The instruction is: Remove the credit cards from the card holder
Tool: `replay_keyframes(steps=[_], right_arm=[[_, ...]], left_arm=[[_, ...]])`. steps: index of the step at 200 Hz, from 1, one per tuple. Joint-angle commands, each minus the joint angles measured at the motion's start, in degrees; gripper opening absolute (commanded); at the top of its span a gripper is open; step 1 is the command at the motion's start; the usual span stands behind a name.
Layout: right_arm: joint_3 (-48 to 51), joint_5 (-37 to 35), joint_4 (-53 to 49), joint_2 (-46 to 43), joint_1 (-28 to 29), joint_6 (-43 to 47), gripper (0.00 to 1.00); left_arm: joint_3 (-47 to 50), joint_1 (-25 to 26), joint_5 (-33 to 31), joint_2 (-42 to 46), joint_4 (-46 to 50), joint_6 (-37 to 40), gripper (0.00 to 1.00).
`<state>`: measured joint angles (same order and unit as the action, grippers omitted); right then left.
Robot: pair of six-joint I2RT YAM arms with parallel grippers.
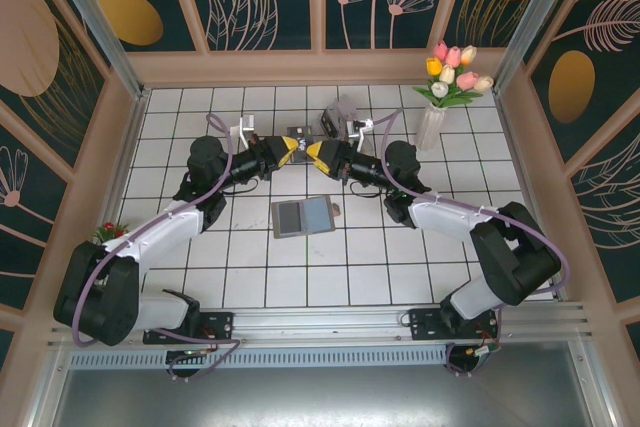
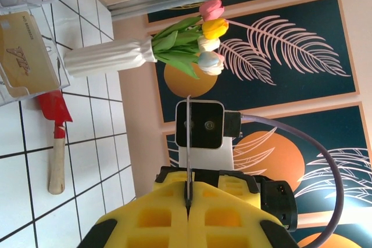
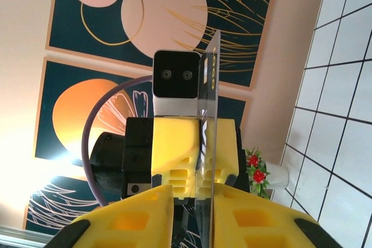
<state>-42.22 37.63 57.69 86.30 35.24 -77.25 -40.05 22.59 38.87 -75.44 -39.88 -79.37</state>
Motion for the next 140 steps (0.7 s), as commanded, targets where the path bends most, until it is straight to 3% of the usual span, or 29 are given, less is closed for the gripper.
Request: replay_keyframes(steps=[1,41,65,83,114,140], right_arm=[[0.55,-1.51,3.97,0.00,0.48,-1.01,0.21],[0.42,-2.49,3.29,0.14,0.62,-0.77,0.06],[-0.63,-6.25,-5.58,-1.30,0.63,4.95,0.00],[-3.12,-10.47,-18.72,-3.74,0.35,14.08,0.00],[-9.27,-16.47,-38.78,-5.77,-1.26,31.65,0.00],[-16.38,-20.88,-54.01,-3.37,-2.80,45.31,0.00]], left_arm=[[0.93,-0.04,-1.23,1.17,-1.34,-0.78,0.00],[0.87,-0.09,-2.17,1.39,1.34,-0.06,0.03],[-1.59,-0.35,-7.19,2.01,15.49,5.75,0.24],[-3.59,-0.81,-12.29,2.31,26.02,11.29,0.52],[-3.57,-2.48,-16.92,2.60,33.61,15.82,0.87],[-2.03,-3.12,-22.56,3.42,38.07,18.45,0.98]])
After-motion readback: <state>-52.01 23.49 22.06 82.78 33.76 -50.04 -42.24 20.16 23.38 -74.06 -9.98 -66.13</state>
